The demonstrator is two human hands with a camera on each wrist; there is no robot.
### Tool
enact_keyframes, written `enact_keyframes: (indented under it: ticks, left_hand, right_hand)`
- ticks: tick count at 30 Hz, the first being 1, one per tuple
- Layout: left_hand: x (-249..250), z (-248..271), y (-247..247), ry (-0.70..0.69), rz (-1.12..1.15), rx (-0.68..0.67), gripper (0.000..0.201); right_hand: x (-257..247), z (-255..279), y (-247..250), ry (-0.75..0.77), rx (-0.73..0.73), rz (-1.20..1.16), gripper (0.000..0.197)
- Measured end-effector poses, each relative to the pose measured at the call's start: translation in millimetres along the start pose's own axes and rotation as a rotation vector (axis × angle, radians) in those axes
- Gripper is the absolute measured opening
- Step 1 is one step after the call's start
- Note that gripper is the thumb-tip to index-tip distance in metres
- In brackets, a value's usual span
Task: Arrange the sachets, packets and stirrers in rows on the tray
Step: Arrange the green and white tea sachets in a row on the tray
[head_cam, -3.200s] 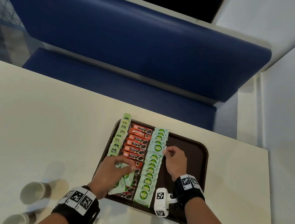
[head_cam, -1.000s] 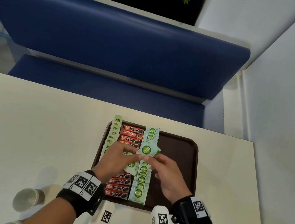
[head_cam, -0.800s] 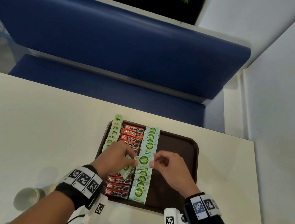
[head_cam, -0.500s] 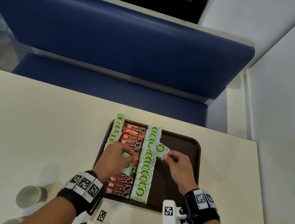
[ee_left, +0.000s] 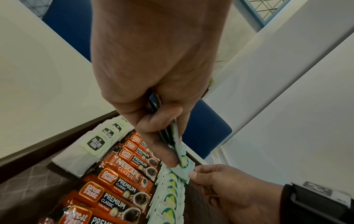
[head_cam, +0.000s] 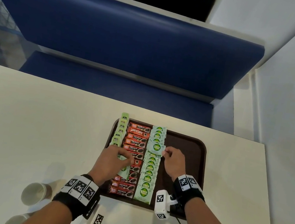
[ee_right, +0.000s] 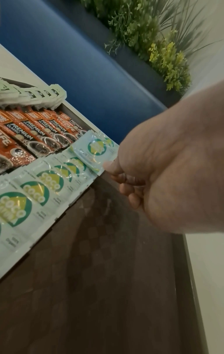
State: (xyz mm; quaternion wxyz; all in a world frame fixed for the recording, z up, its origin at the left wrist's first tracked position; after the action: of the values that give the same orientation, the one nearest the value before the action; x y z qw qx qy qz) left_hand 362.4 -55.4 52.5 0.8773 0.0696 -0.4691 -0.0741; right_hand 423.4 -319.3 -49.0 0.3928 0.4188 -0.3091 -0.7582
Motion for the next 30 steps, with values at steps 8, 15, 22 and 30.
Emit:
enact_keyframes:
  ticks: [8, 15, 22, 30]
  left_hand:
    - [-1, -3, 1, -0.003, 0.006, -0.004, 0.005]
    - [1, -3, 1, -0.002, 0.014, -0.011, 0.006]
    - [-1, -3, 2, 0.005, 0.011, -0.007, 0.006]
    - [14, -3, -9, 0.057, 0.301, -0.042, 0.01]
  right_hand:
    - [-3, 5, -2, -0.029, 0.005, -0.014, 0.015]
    - [-8, 13, 8, -0.03, 0.042, -0.05, 0.013]
    - [-11, 19, 14, -0.062, 0.037, -0.106, 0.013]
    - [-43, 60, 46, -0.039, 0.01, -0.419, 0.017]
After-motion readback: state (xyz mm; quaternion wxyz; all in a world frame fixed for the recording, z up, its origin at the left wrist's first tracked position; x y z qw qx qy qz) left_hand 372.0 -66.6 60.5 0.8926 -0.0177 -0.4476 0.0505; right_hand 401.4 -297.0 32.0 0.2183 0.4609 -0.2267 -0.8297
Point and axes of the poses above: each hand's wrist, its own z-axis away from the middle knuckle, its own y-axis out of the back of the hand, x = y × z, the point moved 7 cm from there along -z, towards the middle knuckle, and after that the axes turned 12 degrees about z, right-handed, at the moved point
